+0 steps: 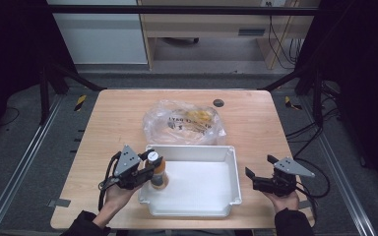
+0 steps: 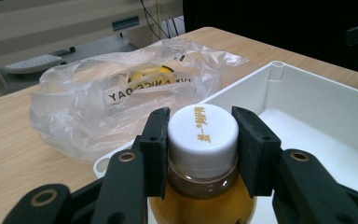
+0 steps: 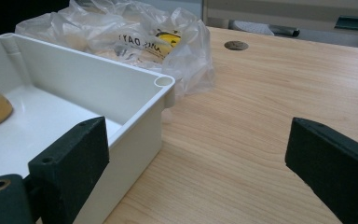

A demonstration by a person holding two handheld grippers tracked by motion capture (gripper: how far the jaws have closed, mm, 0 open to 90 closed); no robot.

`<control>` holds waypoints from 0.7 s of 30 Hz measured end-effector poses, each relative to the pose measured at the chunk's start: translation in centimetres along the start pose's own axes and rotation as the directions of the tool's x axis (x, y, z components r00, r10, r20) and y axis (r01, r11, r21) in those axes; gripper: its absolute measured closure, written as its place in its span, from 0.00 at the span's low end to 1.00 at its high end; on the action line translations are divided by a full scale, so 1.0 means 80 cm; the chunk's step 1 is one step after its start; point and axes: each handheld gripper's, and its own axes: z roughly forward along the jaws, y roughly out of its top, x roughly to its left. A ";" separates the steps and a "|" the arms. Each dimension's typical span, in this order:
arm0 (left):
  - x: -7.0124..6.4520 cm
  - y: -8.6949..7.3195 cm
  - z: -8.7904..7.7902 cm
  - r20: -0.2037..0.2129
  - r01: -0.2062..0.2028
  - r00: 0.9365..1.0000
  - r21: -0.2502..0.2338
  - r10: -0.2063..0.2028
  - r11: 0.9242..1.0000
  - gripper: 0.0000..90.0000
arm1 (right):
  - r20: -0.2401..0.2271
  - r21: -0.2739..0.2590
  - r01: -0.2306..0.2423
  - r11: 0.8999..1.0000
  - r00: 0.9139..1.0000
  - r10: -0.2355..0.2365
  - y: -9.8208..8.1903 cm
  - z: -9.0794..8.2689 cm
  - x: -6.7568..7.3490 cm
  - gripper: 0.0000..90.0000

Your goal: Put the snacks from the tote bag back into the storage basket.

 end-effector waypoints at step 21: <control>0.006 -0.006 -0.011 -0.011 0.026 1.000 -0.031 -0.027 0.999 0.49 | -0.002 0.002 0.000 1.000 1.000 0.000 0.000 0.000 0.000 0.07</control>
